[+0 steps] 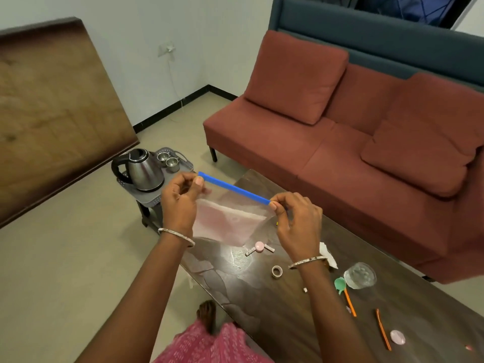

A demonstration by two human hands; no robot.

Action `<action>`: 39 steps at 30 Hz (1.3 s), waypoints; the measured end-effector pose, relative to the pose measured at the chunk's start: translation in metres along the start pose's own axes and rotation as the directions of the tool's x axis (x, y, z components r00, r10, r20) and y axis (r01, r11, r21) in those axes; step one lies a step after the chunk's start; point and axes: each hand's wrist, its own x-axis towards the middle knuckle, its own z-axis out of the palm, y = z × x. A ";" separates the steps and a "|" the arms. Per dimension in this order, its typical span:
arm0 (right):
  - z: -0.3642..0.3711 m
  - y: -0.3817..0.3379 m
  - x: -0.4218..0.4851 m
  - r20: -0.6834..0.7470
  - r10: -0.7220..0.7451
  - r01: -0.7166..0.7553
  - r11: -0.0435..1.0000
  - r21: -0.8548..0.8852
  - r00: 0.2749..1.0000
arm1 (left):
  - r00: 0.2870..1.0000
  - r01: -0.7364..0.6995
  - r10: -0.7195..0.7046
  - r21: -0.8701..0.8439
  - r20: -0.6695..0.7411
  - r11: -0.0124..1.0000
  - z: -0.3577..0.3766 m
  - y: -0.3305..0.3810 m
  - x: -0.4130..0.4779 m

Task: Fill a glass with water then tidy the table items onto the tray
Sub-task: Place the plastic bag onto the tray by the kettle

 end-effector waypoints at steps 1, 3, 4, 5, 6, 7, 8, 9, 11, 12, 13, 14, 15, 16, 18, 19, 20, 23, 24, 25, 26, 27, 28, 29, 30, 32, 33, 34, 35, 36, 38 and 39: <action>0.002 0.001 0.000 0.009 -0.001 0.001 1.000 -0.016 1.000 | 1.000 0.015 -0.015 0.002 -0.011 1.000 -0.006 0.000 0.000; 0.007 0.000 0.001 0.017 -0.006 0.006 1.000 -0.005 1.000 | 0.999 0.034 -0.034 0.009 -0.008 0.999 -0.011 0.001 0.001; 0.009 -0.002 0.003 0.015 -0.002 0.001 0.999 0.044 1.000 | 0.999 0.054 -0.054 0.001 -0.003 0.999 -0.012 0.003 0.002; 0.012 -0.004 0.005 0.015 0.017 -0.019 0.991 0.132 1.000 | 0.997 0.082 -0.082 -0.020 0.005 0.996 -0.014 0.005 0.003; 0.015 -0.005 0.008 0.032 0.061 -0.067 0.965 0.255 0.998 | 0.994 0.112 -0.111 -0.041 0.017 0.993 -0.015 0.007 0.005; 0.017 -0.006 0.010 0.079 0.115 -0.137 0.909 0.393 0.990 | 0.991 0.135 -0.134 -0.057 0.029 0.989 -0.017 0.009 0.007; 0.020 -0.008 0.011 0.161 0.157 -0.219 0.831 0.512 0.974 | 0.988 0.154 -0.151 -0.068 0.039 0.986 -0.020 0.011 0.010; 0.023 -0.010 0.012 0.264 0.181 -0.308 0.739 0.598 0.947 | 0.985 0.169 -0.166 -0.082 0.047 0.982 -0.023 0.012 0.012; 0.038 -0.015 0.011 0.436 0.195 -0.461 0.584 0.668 0.879 | 0.980 0.196 -0.190 -0.137 0.057 0.971 -0.033 0.016 0.020; 0.046 -0.019 0.009 0.477 0.196 -0.501 0.540 0.676 0.857 | 0.978 0.205 -0.198 -0.165 0.061 0.965 -0.038 0.016 0.023; 0.056 -0.025 0.008 0.490 0.202 -0.517 0.522 0.678 0.848 | 0.977 0.214 -0.206 -0.191 0.062 0.958 -0.044 0.017 0.027; 0.066 -0.031 0.008 0.486 0.216 -0.522 0.517 0.679 0.847 | 0.975 0.223 -0.216 -0.209 0.057 0.952 -0.052 0.017 0.032; 0.077 -0.039 0.009 0.470 0.241 -0.522 0.521 0.675 0.849 | 0.974 0.228 -0.223 -0.220 0.047 0.948 -0.062 0.016 0.037; 0.085 -0.045 0.011 0.447 0.270 -0.519 0.531 0.670 0.853 | 0.974 0.226 -0.224 -0.218 0.035 0.949 -0.070 0.015 0.042; 0.105 -0.063 0.016 0.414 0.305 -0.514 0.543 0.664 0.858 | 0.978 0.206 -0.210 -0.168 -0.006 0.964 -0.095 0.010 0.057; 0.115 -0.072 0.018 0.405 0.312 -0.511 0.543 0.666 0.860 | 0.980 0.192 -0.198 -0.131 -0.030 0.973 -0.108 0.006 0.066; 0.127 -0.085 0.020 0.397 0.320 -0.510 0.542 0.667 0.860 | 0.981 0.180 -0.186 -0.096 -0.055 0.979 -0.123 0.003 0.077; 0.165 -0.118 0.024 0.388 0.355 -0.525 0.518 0.675 0.850 | 0.981 0.160 -0.162 -0.027 -0.103 0.987 -0.165 -0.007 0.108; 0.177 -0.129 0.025 0.388 0.371 -0.532 0.492 0.689 0.844 | 0.983 0.149 -0.150 -0.013 -0.109 0.989 -0.178 -0.009 0.118; 0.190 -0.140 0.027 0.381 0.386 -0.535 0.469 0.703 0.840 | 0.985 0.139 -0.137 0.007 -0.107 0.990 -0.191 -0.012 0.128; 0.203 -0.150 0.030 0.360 0.399 -0.525 0.465 0.713 0.843 | 0.987 0.134 -0.130 0.034 -0.094 0.990 -0.205 -0.014 0.138; 0.213 -0.158 0.033 0.328 0.404 -0.504 0.482 0.717 0.854 | 0.989 0.136 -0.132 0.061 -0.072 0.989 -0.215 -0.016 0.147; 0.223 -0.168 0.037 0.292 0.397 -0.471 0.497 0.729 0.870 | 0.989 0.144 -0.141 0.080 -0.042 0.986 -0.227 -0.017 0.158; 0.233 -0.178 0.041 0.260 0.387 -0.438 0.498 0.749 0.885 | 0.988 0.156 -0.157 0.092 0.000 0.983 -0.238 -0.017 0.167; 0.243 -0.188 0.044 0.231 0.374 -0.404 0.493 0.771 0.898 | 0.983 0.171 -0.177 0.103 0.049 0.980 -0.249 -0.018 0.177; 0.258 -0.205 0.050 0.184 0.354 -0.353 0.504 0.788 0.917 | 0.963 0.198 -0.215 0.117 0.159 0.973 -0.267 -0.018 0.192; 0.266 -0.213 0.052 0.171 0.357 -0.346 0.516 0.783 0.918 | 0.952 0.204 -0.222 0.105 0.211 0.973 -0.276 -0.018 0.198; 0.274 -0.218 0.054 0.171 0.363 -0.351 0.520 0.778 0.916 | 0.941 0.206 -0.222 0.089 0.256 0.974 -0.283 -0.019 0.203; 0.282 -0.223 0.057 0.175 0.369 -0.360 0.527 0.769 0.913 | 0.932 0.206 -0.221 0.081 0.288 0.975 -0.289 -0.021 0.209; 0.290 -0.226 0.060 0.179 0.376 -0.371 0.535 0.759 0.909 | 0.927 0.197 -0.216 0.093 0.305 0.976 -0.295 -0.024 0.214; 0.303 -0.230 0.068 0.208 0.394 -0.406 0.530 0.745 0.895 | 0.933 0.164 -0.199 0.140 0.299 0.977 -0.302 -0.029 0.226; 0.308 -0.232 0.072 0.231 0.406 -0.429 0.511 0.745 0.884 | 0.941 0.150 -0.191 0.161 0.280 0.976 -0.305 -0.032 0.232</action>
